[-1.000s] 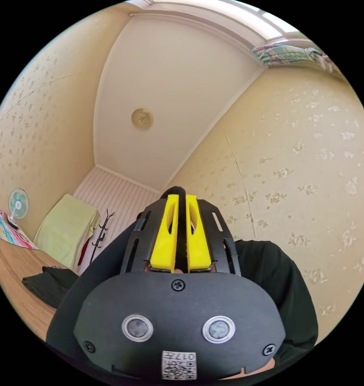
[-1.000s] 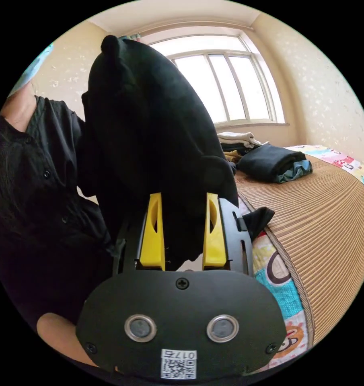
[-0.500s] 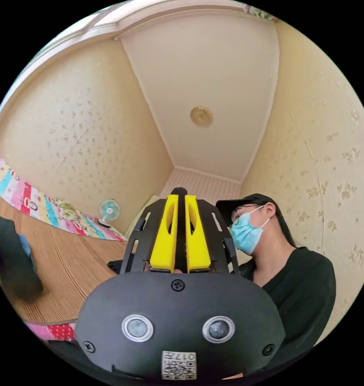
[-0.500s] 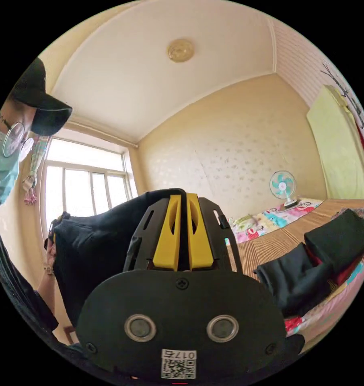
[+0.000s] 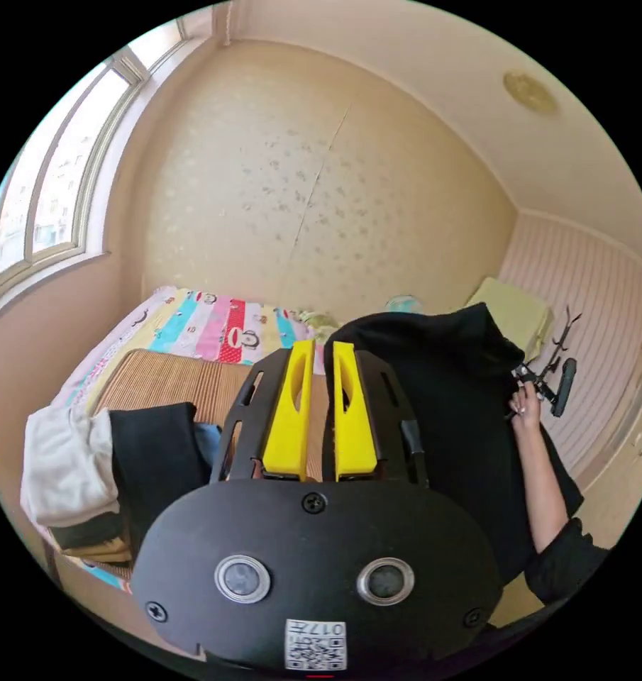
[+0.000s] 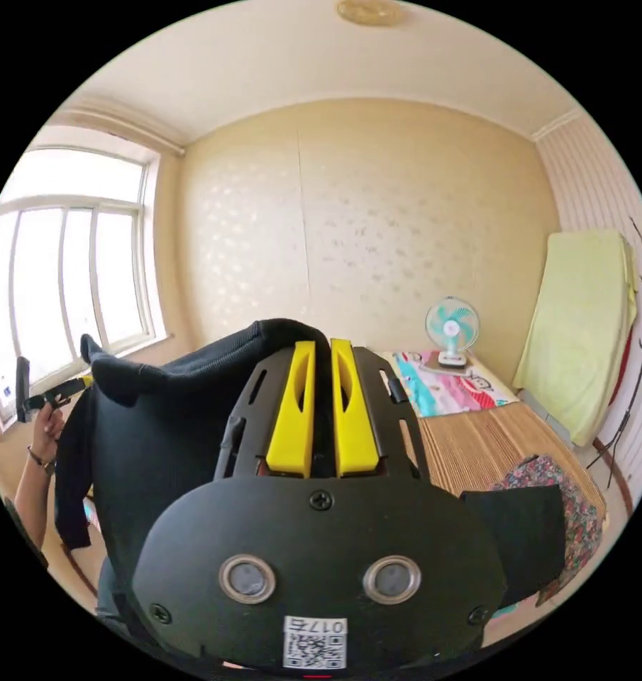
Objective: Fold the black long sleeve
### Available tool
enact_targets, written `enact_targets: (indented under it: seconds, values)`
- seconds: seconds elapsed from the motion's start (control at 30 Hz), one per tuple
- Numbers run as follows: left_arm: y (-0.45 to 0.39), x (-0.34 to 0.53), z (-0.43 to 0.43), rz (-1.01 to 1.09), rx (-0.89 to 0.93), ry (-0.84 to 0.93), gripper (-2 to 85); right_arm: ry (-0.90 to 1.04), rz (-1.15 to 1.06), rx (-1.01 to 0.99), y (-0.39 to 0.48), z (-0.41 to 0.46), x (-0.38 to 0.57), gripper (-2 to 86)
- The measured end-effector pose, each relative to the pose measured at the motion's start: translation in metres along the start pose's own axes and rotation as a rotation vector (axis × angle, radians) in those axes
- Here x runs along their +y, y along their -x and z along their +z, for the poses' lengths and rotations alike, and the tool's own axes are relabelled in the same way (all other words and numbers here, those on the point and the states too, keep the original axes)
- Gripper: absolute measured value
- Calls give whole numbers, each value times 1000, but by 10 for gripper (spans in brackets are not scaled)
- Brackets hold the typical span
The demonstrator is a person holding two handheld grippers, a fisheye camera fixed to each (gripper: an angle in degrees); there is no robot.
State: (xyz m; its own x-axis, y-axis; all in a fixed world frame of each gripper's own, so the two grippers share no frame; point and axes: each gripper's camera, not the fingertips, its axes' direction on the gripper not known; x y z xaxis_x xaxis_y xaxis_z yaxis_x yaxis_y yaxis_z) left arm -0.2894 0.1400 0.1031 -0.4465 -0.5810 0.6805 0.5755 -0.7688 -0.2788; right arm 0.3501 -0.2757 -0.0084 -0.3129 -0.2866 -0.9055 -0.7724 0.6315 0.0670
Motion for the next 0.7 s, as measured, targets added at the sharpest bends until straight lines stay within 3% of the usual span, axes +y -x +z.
enact_targets:
  seconds: [0.03,0.17,0.3,0.4,0.47,0.53,0.6,0.7]
  values:
    - [0,2,27,-7,-16,54,58,153,63,-41,-19,53,17,72]
    - [-18,68,89,51,128,153,68,244,-23,-68,-7,119,113,89]
    - [-76,174,162,135,312,392,74,416,-104,-92,37,168,258,94]
    - [-121,240,200,271,195,605,72,545,-149,-137,76,185,346,96]
    - [-127,265,183,270,114,510,62,736,-194,-83,96,207,398,96]
    - [-135,274,154,271,47,506,49,612,-136,-33,108,182,448,88]
    - [-137,270,133,258,12,550,44,616,-10,-70,112,169,468,77]
    - [-95,252,98,-6,132,584,27,744,-17,-75,134,159,481,59]
